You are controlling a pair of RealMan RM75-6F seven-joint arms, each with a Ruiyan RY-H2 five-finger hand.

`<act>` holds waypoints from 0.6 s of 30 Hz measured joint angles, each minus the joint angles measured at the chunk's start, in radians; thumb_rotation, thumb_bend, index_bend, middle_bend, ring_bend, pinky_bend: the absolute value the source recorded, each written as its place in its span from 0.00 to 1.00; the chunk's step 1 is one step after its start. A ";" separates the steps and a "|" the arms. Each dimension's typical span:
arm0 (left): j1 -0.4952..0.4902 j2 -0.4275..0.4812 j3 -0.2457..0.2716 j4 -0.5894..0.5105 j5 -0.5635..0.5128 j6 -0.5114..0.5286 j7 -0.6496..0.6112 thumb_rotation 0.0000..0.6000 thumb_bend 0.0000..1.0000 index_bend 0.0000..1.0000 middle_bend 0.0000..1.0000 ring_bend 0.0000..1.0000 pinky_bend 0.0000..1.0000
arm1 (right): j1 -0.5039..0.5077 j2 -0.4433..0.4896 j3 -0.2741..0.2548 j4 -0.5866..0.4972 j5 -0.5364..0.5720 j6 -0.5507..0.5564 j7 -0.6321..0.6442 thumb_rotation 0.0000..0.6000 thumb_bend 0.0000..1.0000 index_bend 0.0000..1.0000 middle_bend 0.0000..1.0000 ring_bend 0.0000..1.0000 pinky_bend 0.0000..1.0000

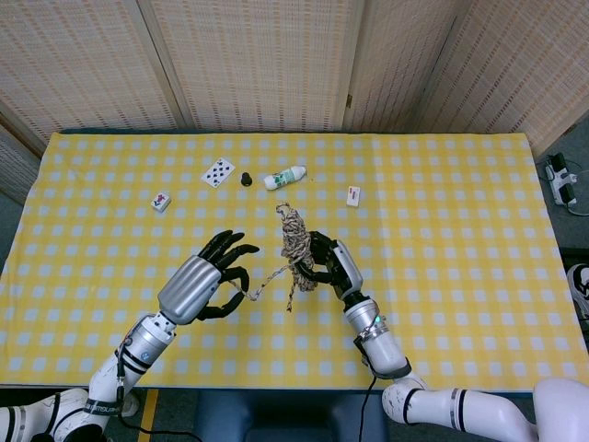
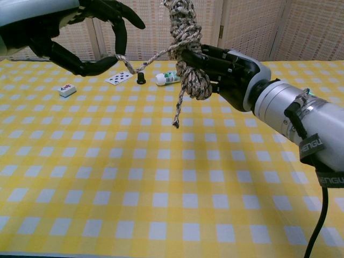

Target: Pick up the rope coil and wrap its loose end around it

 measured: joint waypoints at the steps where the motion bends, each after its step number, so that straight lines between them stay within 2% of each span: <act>1: 0.010 0.008 0.002 0.009 -0.004 0.002 -0.031 1.00 0.54 0.61 0.20 0.06 0.00 | -0.004 0.004 0.001 0.000 -0.017 0.002 0.017 1.00 0.72 0.78 0.62 0.66 0.67; 10: 0.061 0.040 -0.006 0.113 -0.069 -0.015 -0.173 1.00 0.54 0.61 0.20 0.06 0.00 | -0.029 0.051 -0.009 0.002 -0.141 0.020 0.139 1.00 0.72 0.77 0.62 0.66 0.67; 18: 0.070 0.036 -0.026 0.157 -0.109 -0.050 -0.195 1.00 0.54 0.61 0.20 0.06 0.00 | -0.035 0.081 -0.034 -0.001 -0.205 0.039 0.193 1.00 0.72 0.78 0.62 0.66 0.67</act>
